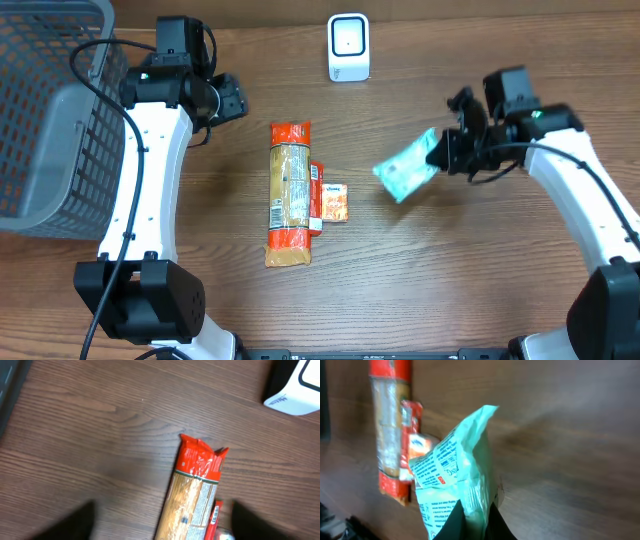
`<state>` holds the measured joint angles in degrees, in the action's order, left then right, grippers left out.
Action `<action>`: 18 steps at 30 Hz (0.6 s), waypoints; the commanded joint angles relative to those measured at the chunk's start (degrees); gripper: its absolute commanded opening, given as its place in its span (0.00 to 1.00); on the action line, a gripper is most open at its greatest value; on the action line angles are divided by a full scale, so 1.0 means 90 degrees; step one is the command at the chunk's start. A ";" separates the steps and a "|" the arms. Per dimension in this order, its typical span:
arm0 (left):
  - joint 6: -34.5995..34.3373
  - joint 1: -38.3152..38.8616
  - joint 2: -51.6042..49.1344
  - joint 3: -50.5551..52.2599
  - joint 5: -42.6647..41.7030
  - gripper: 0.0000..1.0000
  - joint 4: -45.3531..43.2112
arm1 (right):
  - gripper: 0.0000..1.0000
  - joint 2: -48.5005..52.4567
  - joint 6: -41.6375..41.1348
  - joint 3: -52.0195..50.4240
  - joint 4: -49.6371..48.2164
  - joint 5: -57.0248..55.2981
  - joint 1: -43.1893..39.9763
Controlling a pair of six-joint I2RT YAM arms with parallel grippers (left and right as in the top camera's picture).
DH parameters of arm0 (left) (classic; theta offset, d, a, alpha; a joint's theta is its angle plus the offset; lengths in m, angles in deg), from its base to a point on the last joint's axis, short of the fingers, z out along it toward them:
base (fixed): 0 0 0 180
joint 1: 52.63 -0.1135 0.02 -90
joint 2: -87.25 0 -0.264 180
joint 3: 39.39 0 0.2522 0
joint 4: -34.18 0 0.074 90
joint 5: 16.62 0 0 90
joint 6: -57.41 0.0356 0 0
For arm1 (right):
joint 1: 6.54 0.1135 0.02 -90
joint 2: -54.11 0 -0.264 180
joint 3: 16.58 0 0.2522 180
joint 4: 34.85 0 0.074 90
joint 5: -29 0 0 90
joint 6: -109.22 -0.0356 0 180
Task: Scan the item barcode
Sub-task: 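Lift the green packet with the right gripper toward the white scanner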
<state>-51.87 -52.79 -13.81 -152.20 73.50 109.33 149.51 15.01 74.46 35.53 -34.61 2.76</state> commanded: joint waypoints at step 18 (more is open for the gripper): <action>0.0073 -0.0022 -0.0051 -0.0019 0.0056 1.00 0.0010 | 0.03 0.1486 0.0869 0.6249 0.2623 -0.1464 0.0517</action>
<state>-51.87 -52.77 -13.81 -152.18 73.50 109.53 158.53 19.17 130.00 59.92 -44.22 4.44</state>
